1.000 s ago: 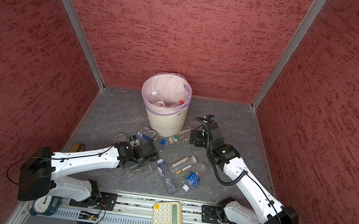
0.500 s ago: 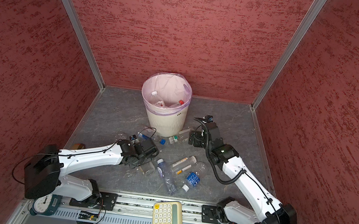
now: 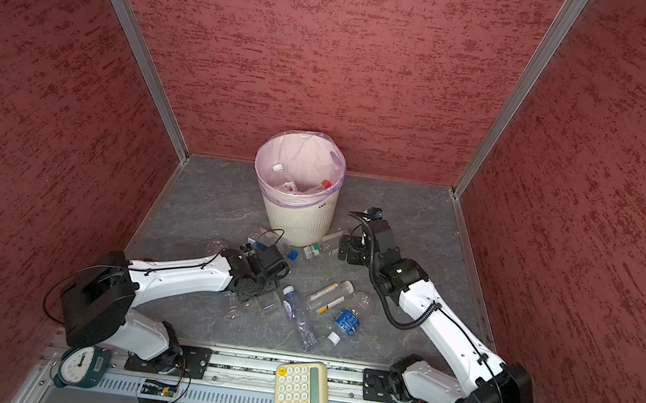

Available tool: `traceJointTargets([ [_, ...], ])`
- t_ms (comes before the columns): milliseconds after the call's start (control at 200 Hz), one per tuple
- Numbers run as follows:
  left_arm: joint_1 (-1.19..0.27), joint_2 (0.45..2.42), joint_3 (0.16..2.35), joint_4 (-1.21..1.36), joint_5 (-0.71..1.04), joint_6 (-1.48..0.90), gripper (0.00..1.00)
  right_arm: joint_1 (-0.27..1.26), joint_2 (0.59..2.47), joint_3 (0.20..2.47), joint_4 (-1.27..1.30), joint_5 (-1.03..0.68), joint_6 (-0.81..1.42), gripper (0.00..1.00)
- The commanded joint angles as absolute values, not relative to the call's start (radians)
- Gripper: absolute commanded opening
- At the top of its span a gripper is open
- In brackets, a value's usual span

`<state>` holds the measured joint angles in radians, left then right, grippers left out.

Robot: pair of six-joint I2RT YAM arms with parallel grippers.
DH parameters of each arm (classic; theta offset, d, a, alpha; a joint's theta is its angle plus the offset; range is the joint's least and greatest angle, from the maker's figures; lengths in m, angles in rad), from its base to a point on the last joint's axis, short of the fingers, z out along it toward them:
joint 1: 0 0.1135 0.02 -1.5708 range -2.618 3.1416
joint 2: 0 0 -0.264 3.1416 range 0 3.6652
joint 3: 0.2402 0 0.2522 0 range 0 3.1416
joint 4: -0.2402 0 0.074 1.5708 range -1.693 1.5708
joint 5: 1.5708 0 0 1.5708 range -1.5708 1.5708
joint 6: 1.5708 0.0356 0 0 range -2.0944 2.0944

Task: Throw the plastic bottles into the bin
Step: 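Close the left gripper on the clear green-labelled bottle and lift it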

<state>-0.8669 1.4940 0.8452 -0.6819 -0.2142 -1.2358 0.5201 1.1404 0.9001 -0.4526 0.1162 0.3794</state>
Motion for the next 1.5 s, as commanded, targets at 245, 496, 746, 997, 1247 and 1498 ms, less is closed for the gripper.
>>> traceJointTargets([
  [245,-0.851,1.51,0.821,-0.631,-0.193,-1.174,0.58,0.515,1.16,0.928,-0.443,0.1,0.398,0.94],
  [496,-0.858,1.432,0.795,-0.59,-0.216,-1.11,0.5,0.515,1.154,0.927,-0.452,0.114,0.4,0.94],
  [746,-0.87,1.299,0.756,-0.558,-0.257,-1.046,0.49,0.515,1.147,0.926,-0.457,0.116,0.407,0.93],
  [997,-0.877,1.159,0.69,-0.529,-0.284,-1.031,0.5,0.516,1.132,0.924,-0.466,0.124,0.413,0.93],
  [1247,-0.905,0.977,0.614,-0.468,-0.33,-0.958,0.49,0.515,1.119,0.907,-0.467,0.135,0.427,0.93],
  [1498,-0.91,0.82,0.582,-0.448,-0.373,-0.857,0.5,0.515,1.097,0.877,-0.437,0.137,0.465,0.92],
])
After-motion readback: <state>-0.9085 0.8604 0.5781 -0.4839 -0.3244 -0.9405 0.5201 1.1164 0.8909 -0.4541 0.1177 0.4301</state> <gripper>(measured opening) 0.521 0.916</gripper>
